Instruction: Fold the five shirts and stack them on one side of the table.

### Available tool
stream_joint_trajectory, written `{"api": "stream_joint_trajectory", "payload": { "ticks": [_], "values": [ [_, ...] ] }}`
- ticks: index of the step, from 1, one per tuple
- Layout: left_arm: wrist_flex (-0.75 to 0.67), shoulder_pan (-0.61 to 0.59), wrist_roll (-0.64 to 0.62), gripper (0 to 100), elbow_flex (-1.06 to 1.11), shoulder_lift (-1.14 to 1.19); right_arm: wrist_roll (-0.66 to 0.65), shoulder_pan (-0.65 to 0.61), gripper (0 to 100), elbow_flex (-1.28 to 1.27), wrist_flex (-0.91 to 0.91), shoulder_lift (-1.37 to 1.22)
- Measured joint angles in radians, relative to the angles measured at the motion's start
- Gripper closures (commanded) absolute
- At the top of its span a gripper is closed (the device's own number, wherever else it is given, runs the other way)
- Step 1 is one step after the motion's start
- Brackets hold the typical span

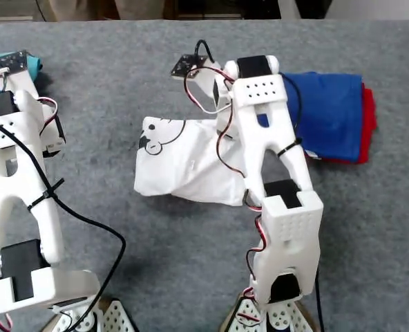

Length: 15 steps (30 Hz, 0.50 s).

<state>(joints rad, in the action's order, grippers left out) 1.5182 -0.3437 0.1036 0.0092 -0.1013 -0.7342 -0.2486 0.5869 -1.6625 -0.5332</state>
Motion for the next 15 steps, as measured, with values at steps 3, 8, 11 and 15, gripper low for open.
{"api": "stream_joint_trajectory", "payload": {
  "ticks": [3, 8, 11, 15],
  "values": [
    [0.000, 0.000, 0.000, 98, 0.000, 0.000, 0.000, 0.000, 76.6, 0.029, -0.035, 0.000],
    [0.000, 0.000, 0.000, 98, 0.000, 0.000, -0.018, 0.000, 81.8, 0.034, -0.089, 0.000],
    [0.000, 0.000, 0.000, 98, 0.000, 0.000, -0.018, 0.000, 88.8, 0.028, -0.095, 0.002],
    [0.000, 0.000, 0.000, 98, 0.000, 0.000, -0.018, -0.028, 93.1, -0.078, -0.095, 0.066]
  ]
}}
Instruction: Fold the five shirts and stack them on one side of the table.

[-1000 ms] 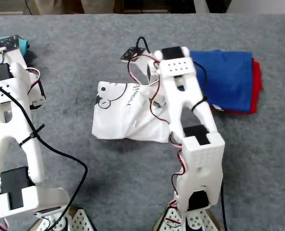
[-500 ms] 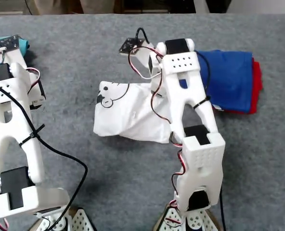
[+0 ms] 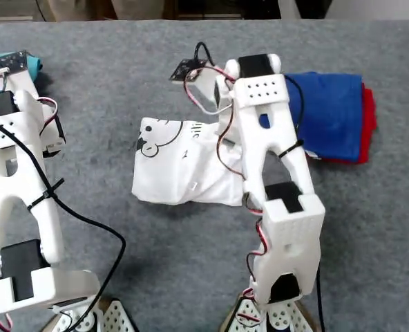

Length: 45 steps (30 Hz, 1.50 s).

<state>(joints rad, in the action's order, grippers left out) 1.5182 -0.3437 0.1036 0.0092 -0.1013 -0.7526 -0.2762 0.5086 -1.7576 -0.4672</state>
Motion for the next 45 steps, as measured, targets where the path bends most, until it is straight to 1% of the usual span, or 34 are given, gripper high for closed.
{"api": "stream_joint_trajectory", "payload": {
  "ticks": [3, 7, 9, 17, 25, 26, 28, 33, 39, 45],
  "values": [
    [0.000, 0.000, 0.000, 98, 0.000, 0.000, 0.000, -0.057, 89.7, -0.138, 0.031, 0.064],
    [0.000, -0.006, 0.003, 98, 0.000, 0.000, 0.012, -0.126, 81.3, -0.325, 0.161, 0.106],
    [0.000, -0.021, 0.002, 98, 0.000, 0.000, 0.026, -0.144, 78.6, -0.382, 0.226, 0.106],
    [0.000, -0.112, 0.000, 98, 0.000, 0.000, 0.032, -0.152, 78.5, -0.427, 0.356, 0.106],
    [0.000, -0.187, 0.002, 98, 0.000, 0.000, 0.034, -0.153, 78.6, -0.428, 0.391, 0.028],
    [0.000, -0.198, 0.002, 98, 0.000, 0.000, 0.035, -0.153, 79.2, -0.428, 0.391, 0.025],
    [-0.014, -0.216, 0.000, 98, 0.000, 0.000, 0.035, -0.153, 83.6, -0.428, 0.391, 0.021],
    [-0.025, -0.239, 0.000, 98, 0.000, 0.000, 0.035, -0.152, 99.6, -0.428, 0.391, 0.021],
    [-0.025, -0.241, 0.002, 98, 0.000, 0.000, 0.035, -0.152, 98.3, -0.428, 0.390, 0.021],
    [-0.025, -0.244, 0.003, 98, 0.000, 0.000, 0.035, -0.137, 98.3, -0.351, 0.284, 0.021]
  ]
}}
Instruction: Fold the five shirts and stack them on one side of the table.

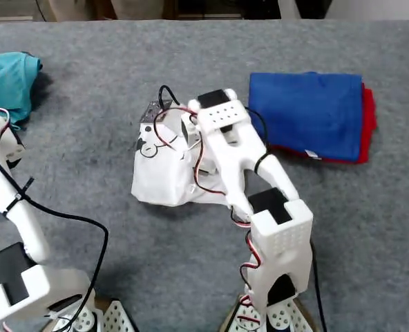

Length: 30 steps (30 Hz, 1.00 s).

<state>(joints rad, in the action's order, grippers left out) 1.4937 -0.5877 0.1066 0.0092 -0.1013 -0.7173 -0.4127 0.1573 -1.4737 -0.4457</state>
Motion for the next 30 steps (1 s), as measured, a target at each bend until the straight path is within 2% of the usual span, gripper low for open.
{"api": "stream_joint_trajectory", "payload": {
  "ticks": [9, 14, 19, 23, 28, 30],
  "values": [
    [0.000, 0.000, -0.003, 98, 0.000, 0.000, 0.000, 0.107, 98.4, 0.190, -0.236, 0.000],
    [0.000, 0.000, -0.003, 98, 0.000, 0.000, 0.000, 0.118, 99.8, 0.184, -0.278, 0.015],
    [0.000, -0.006, 0.000, 98, 0.000, 0.000, 0.000, 0.118, 99.7, 0.071, -0.276, 0.175],
    [0.000, -0.009, -0.002, 98, 0.000, 0.000, 0.000, 0.140, 99.7, -0.104, -0.206, 0.319],
    [0.000, -0.009, -0.002, 98, 0.000, 0.000, 0.000, 0.181, 99.1, -0.397, -0.025, 0.459],
    [0.000, -0.009, -0.003, 98, 0.000, 0.000, 0.000, 0.190, 95.5, -0.506, 0.052, 0.522]
  ]
}}
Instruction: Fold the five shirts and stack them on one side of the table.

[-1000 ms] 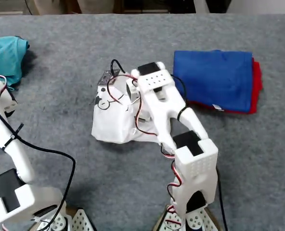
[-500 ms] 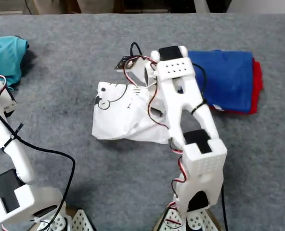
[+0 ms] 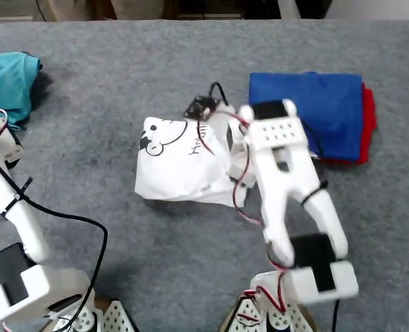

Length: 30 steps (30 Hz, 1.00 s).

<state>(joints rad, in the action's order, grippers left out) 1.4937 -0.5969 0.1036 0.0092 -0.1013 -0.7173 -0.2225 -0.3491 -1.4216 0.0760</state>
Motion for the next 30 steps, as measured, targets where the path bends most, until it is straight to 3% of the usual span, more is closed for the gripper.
{"api": "stream_joint_trajectory", "payload": {
  "ticks": [4, 6, 10, 14, 17, 20, 24, 30],
  "values": [
    [0.000, 0.000, 0.000, 98, 0.000, 0.000, 0.029, 0.018, 79.2, -0.178, 0.127, 0.135],
    [0.000, 0.000, 0.002, 98, 0.000, 0.000, 0.031, 0.020, 75.8, -0.247, 0.160, 0.201],
    [0.000, 0.000, 0.002, 98, 0.000, 0.000, 0.040, 0.020, 80.1, -0.325, 0.172, 0.316],
    [0.000, 0.003, 0.000, 98, 0.000, 0.000, 0.083, 0.020, 99.6, -0.330, 0.181, 0.381],
    [0.000, 0.068, 0.000, 98, 0.000, 0.000, 0.152, 0.005, 96.5, -0.293, 0.187, 0.368],
    [-0.023, 0.186, 0.000, 98, 0.003, 0.000, 0.212, -0.049, 99.5, -0.192, 0.187, 0.288],
    [-0.126, 0.342, -0.037, 98, 0.031, 0.000, 0.265, -0.114, 99.6, -0.021, 0.187, 0.097],
    [-0.250, 0.453, -0.110, 98, 0.043, 0.068, 0.322, -0.167, 99.6, 0.275, 0.126, -0.241]
  ]
}}
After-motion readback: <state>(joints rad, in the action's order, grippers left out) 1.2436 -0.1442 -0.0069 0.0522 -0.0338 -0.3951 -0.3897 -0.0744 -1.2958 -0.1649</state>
